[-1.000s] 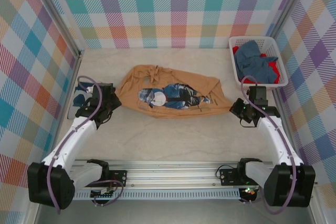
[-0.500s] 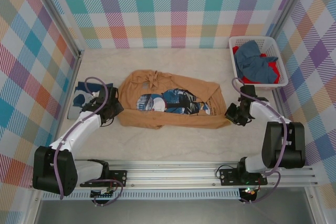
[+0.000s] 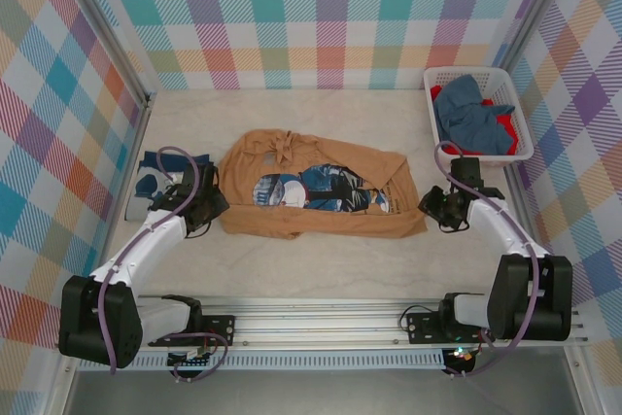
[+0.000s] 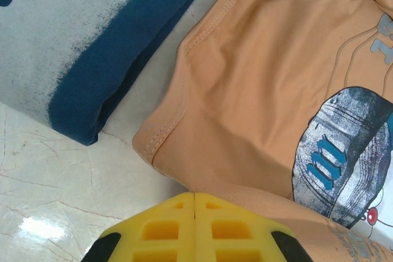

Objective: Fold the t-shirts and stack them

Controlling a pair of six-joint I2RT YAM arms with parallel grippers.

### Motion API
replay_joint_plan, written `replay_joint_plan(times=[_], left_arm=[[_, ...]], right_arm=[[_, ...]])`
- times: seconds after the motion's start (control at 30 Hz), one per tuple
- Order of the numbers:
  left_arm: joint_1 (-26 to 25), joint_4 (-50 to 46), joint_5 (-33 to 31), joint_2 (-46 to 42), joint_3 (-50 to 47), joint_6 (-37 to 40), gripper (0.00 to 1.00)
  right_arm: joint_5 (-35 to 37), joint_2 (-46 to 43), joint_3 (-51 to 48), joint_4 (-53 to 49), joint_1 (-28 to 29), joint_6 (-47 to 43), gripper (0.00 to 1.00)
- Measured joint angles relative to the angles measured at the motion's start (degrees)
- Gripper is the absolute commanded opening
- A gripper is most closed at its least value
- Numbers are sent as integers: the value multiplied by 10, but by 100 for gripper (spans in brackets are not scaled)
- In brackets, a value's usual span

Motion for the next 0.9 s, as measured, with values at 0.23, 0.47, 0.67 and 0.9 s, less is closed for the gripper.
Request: replay_joint_plan(times=[0.23, 0.47, 0.67, 0.9], left_arm=[[0, 0, 0, 0, 0, 0, 0], [-1, 0, 4, 0, 0, 2, 0], [-1, 0, 4, 0, 0, 2, 0], [-2, 0, 4, 0, 0, 7, 0]], right_arm=[[4, -40, -67, 11, 0, 41, 29], [-23, 3, -71, 56, 0, 60, 30], [-38, 12, -71, 83, 0, 71, 30], [-48, 19, -65, 91, 0, 75, 30]])
